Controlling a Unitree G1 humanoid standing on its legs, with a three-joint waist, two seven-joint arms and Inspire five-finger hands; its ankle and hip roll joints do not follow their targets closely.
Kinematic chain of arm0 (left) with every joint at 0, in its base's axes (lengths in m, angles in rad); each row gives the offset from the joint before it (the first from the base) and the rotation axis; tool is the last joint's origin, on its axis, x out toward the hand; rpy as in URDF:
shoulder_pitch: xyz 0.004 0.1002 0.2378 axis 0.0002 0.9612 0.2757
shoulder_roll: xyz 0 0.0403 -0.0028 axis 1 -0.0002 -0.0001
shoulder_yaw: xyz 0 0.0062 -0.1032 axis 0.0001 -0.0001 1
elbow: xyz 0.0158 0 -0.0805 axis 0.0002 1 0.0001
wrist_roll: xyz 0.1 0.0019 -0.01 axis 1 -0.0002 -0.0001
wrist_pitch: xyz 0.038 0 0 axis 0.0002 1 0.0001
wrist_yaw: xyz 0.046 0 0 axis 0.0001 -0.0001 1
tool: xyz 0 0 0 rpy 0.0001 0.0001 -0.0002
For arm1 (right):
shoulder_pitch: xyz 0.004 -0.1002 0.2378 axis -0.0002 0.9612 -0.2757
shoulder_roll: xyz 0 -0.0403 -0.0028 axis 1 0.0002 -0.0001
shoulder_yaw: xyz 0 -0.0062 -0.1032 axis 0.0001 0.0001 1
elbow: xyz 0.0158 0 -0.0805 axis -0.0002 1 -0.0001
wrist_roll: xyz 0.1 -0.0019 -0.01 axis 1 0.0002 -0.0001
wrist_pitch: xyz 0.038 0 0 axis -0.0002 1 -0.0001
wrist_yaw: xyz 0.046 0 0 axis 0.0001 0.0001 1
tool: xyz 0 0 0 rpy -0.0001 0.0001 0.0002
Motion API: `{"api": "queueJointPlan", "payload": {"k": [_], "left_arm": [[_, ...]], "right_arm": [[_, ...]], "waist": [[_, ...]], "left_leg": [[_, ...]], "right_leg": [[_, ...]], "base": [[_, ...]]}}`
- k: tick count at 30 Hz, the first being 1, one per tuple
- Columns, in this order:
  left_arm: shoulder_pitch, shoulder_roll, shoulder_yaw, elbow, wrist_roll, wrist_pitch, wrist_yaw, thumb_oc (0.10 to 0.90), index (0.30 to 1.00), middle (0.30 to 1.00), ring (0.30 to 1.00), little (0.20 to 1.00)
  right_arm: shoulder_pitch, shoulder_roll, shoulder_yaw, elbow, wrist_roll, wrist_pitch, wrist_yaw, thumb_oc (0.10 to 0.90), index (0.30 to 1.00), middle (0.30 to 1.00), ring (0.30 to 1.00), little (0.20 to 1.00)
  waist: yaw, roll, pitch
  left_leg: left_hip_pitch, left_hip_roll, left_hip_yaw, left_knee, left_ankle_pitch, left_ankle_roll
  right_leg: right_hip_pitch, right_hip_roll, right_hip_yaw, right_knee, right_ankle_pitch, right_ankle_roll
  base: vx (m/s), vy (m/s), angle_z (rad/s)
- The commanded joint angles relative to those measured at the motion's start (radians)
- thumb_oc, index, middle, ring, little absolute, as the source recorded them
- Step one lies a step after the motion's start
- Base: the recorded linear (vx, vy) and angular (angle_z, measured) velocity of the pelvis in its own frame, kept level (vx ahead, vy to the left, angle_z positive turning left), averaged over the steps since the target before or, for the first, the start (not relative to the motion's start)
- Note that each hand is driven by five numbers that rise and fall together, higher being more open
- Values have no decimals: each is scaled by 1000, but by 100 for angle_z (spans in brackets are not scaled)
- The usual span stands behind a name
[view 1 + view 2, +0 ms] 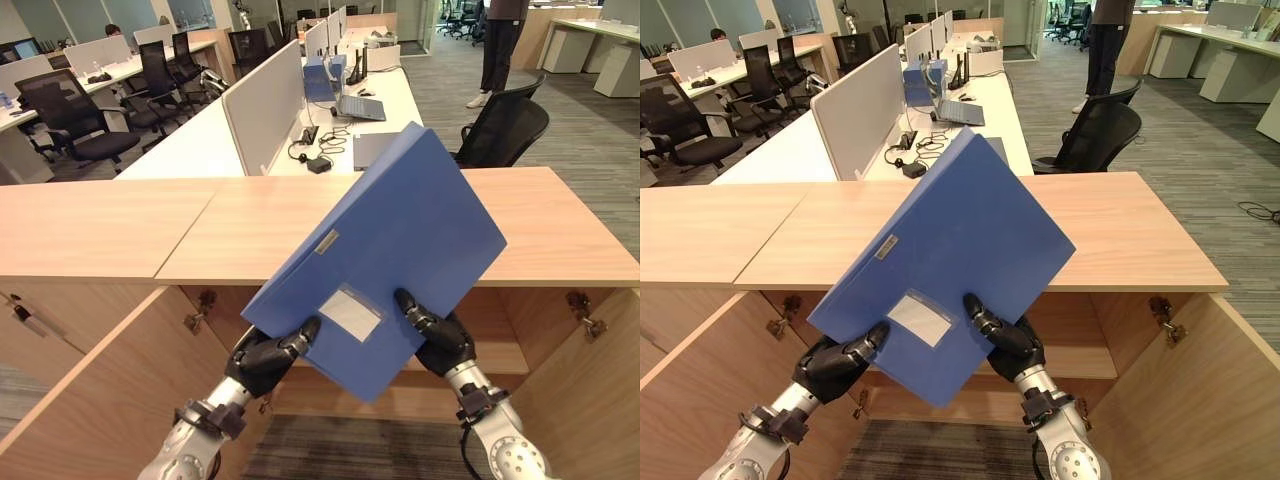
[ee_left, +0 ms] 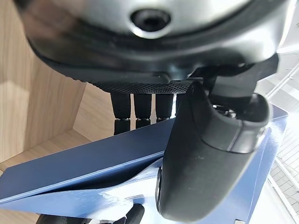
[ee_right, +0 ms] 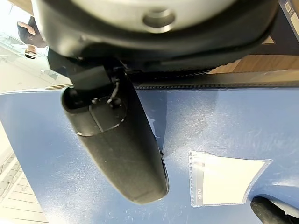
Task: Put the empty folder in the office cabinet
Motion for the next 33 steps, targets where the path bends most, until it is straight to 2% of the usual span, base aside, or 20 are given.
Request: {"api": "queueJointPlan", "payload": {"k": [1,2,3,9,13,14,16,20,22,25,27,28,29,31,33], "left_arm": [[-69,27,14,-20,51,-87,-45,456,385,385,385,385],[-69,27,13,-20,51,-87,-45,456,385,385,385,385],[-67,24,20,-15,70,-95,-29,800,900,900,900,900],[-72,19,35,3,160,-127,37,800,900,900,900,900],[-78,-12,80,36,271,-200,75,800,900,900,900,900],[-78,-13,80,36,272,-200,75,800,900,900,900,900],[-76,-20,95,87,397,-236,108,800,900,900,900,900],[-62,-14,103,159,512,-245,119,800,900,900,900,900],[-64,31,85,275,756,-268,142,800,900,900,900,900],[-62,41,50,446,998,-282,180,800,900,900,900,900],[-73,17,-5,668,1187,-297,203,800,900,900,900,900],[-80,-4,-19,737,1219,-298,222,800,900,900,900,900],[-80,-5,-19,738,1220,-299,223,800,900,900,900,900],[-89,-42,-55,864,1283,-280,252,800,900,900,900,900],[-97,-55,-64,897,1298,-279,266,800,900,900,900,900]], "right_arm": [[-176,57,-124,-84,69,-134,34,400,300,300,300,300],[-176,57,-124,-84,69,-134,34,400,300,300,300,300],[-164,55,-125,-86,62,-129,35,400,300,300,300,300],[-143,15,-100,-52,-1,-99,11,400,300,300,300,300],[-121,-36,-115,-49,-93,-76,8,400,300,300,300,300],[-121,-36,-115,-50,-94,-76,8,400,300,300,300,300],[-101,-73,-141,-62,-152,-62,15,400,300,300,300,300],[-89,-128,-164,-69,-236,-46,23,400,300,300,300,300],[-86,-190,-192,-88,-305,-24,59,400,300,300,300,300],[-74,-261,-213,-125,-396,-13,106,400,300,300,300,300],[-53,-391,-225,-177,-585,-22,154,400,300,300,300,300],[-48,-421,-219,-182,-641,-32,159,400,300,300,300,300],[-48,-422,-219,-182,-641,-32,159,400,300,300,300,300],[-29,-469,-180,-136,-772,-45,149,400,300,300,300,300],[-38,-475,-158,-111,-809,-59,141,400,300,300,300,300]], "waist": [[-2,-39,-23],[-2,-39,-23],[-2,-39,-23],[0,-47,-21],[5,-57,-20],[5,-56,-20],[9,-62,-20],[13,-64,-19],[13,-64,-15],[12,-64,-13],[3,-60,-8],[2,-56,-8],[3,-55,-8],[0,-53,-4],[-2,-52,-3]], "left_leg": [[72,10,-27,3,-98,-43],[72,10,-27,3,-98,-43],[72,10,-27,3,-98,-43],[67,8,-28,3,-97,-42],[61,9,-32,2,-95,-43],[61,9,-32,2,-95,-43],[55,8,-34,1,-93,-44],[47,8,-36,0,-90,-46],[40,9,-36,0,-88,-48],[38,9,-35,0,-89,-49],[40,7,-28,0,-92,-51],[41,7,-26,0,-94,-51],[41,7,-26,0,-94,-51],[42,6,-24,1,-96,-52],[42,8,-23,1,-97,-52]], "right_leg": [[-18,-23,83,50,-157,13],[-18,-23,83,50,-157,13],[-17,-23,82,49,-157,13],[-20,-24,81,48,-154,13],[-23,-25,80,44,-150,13],[-23,-25,79,44,-150,13],[-25,-26,77,41,-148,15],[-27,-26,68,37,-144,18],[-31,-30,64,37,-141,23],[-37,-32,61,40,-141,26],[-43,-35,61,48,-144,34],[-45,-35,61,50,-146,35],[-45,-35,61,50,-146,35],[-48,-35,65,53,-148,35],[-49,-35,65,54,-149,34]], "base": [[0,0,0],[0,0,0],[0,0,0],[0,0,0],[0,0,0],[0,0,0],[0,0,0],[-16,-9,5],[-37,-10,6],[-18,0,9],[-8,5,2],[0,0,0],[0,0,0],[0,0,0],[0,0,0]]}}
